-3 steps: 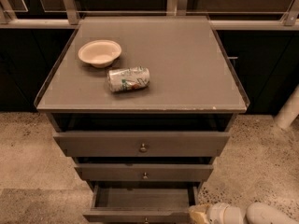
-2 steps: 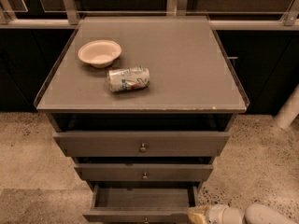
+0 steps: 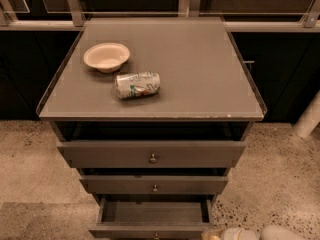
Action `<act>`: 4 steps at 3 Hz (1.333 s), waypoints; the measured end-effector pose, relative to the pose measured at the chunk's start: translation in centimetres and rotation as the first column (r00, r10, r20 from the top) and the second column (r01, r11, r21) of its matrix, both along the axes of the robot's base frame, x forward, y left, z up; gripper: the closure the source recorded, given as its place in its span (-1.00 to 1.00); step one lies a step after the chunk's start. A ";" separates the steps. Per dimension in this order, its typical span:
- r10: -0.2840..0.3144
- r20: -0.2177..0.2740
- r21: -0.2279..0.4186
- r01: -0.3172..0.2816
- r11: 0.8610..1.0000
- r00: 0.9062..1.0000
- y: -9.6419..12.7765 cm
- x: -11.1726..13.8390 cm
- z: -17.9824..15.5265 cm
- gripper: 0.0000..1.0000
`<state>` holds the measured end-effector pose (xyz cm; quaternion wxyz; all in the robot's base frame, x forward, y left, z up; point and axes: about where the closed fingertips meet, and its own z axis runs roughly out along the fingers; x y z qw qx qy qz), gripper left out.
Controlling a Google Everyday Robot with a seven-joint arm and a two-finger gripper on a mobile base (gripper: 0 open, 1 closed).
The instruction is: Close bottom drawer
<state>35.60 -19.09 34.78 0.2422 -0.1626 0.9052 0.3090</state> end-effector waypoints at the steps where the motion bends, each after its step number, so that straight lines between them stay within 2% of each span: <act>1: -0.068 -0.095 0.020 0.070 0.997 0.993 -0.8 -1.2 -5.4 1.00; 2: -0.102 -0.163 0.038 0.110 0.993 0.981 -0.9 -1.7 -8.8 1.00; 4: -0.103 -0.170 0.042 0.112 0.993 0.980 -0.7 -1.8 -9.2 1.00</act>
Offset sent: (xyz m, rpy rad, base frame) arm -0.0206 -0.0132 -0.1265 0.0711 0.2405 -0.1557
